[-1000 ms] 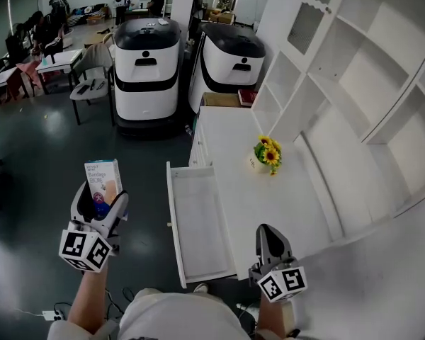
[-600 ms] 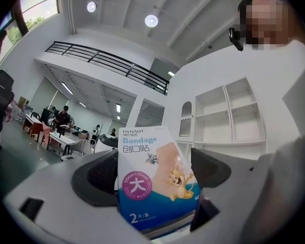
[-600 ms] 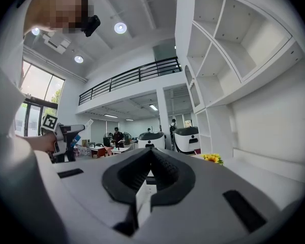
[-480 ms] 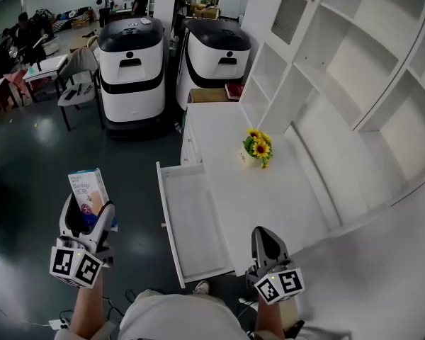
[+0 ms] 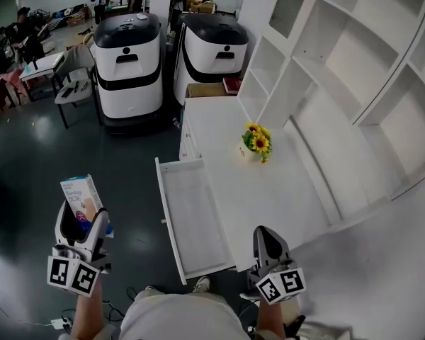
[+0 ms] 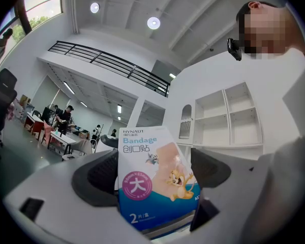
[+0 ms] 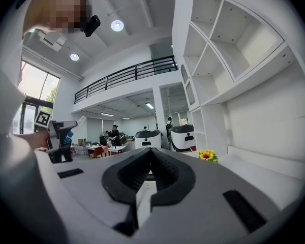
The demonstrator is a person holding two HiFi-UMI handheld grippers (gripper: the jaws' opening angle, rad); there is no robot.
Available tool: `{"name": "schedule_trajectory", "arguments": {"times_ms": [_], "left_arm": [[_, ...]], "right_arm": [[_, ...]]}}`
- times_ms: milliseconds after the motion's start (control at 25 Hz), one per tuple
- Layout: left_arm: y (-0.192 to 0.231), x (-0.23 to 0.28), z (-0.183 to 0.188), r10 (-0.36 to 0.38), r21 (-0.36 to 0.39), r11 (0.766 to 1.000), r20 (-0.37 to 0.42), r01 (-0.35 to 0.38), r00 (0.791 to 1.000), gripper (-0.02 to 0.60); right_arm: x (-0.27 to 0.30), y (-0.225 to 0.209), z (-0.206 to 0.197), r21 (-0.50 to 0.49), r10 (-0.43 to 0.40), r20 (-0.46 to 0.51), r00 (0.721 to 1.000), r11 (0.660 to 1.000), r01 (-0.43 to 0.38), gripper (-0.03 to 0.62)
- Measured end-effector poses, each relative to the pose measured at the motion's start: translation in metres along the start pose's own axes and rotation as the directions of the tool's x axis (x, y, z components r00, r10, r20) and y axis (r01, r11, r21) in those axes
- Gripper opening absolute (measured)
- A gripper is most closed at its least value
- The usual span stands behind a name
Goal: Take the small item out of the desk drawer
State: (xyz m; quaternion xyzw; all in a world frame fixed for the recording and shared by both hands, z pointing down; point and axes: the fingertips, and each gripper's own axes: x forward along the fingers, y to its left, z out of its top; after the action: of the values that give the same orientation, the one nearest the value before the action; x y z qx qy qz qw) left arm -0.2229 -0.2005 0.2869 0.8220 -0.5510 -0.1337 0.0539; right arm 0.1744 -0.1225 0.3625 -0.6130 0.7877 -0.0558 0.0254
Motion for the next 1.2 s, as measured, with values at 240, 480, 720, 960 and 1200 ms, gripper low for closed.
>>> {"name": "schedule_trajectory", "arguments": {"times_ms": [240,480,720,960,1200], "left_arm": [[0.000,-0.001,0.002,0.004,0.002,1.000,0.016,-0.004,1.000,0.454],[0.000,-0.001,0.000,0.001,0.001,1.000,0.008,-0.001,1.000,0.453],[-0.001,-0.001,0.001,0.002,-0.004,1.000,0.017,-0.001,1.000,0.453],[0.000,-0.002,0.001,-0.003,-0.013,1.000,0.023,0.003,1.000,0.451],[-0.004,0.000,0.003,-0.012,-0.018,1.000,0.029,0.013,0.999,0.451]], "right_arm": [[0.004,0.005,0.000,0.000,0.014,-0.001,1.000,1.000,-0.014,0.009],[0.010,0.012,-0.001,-0.003,0.028,-0.005,1.000,1.000,-0.028,0.009],[0.010,0.013,0.000,-0.004,0.034,-0.002,0.999,0.999,-0.034,0.009],[0.008,0.014,0.002,-0.008,0.029,0.004,1.000,1.000,-0.029,0.009],[0.005,0.014,0.005,-0.017,0.023,0.006,1.000,1.000,-0.023,0.009]]}}
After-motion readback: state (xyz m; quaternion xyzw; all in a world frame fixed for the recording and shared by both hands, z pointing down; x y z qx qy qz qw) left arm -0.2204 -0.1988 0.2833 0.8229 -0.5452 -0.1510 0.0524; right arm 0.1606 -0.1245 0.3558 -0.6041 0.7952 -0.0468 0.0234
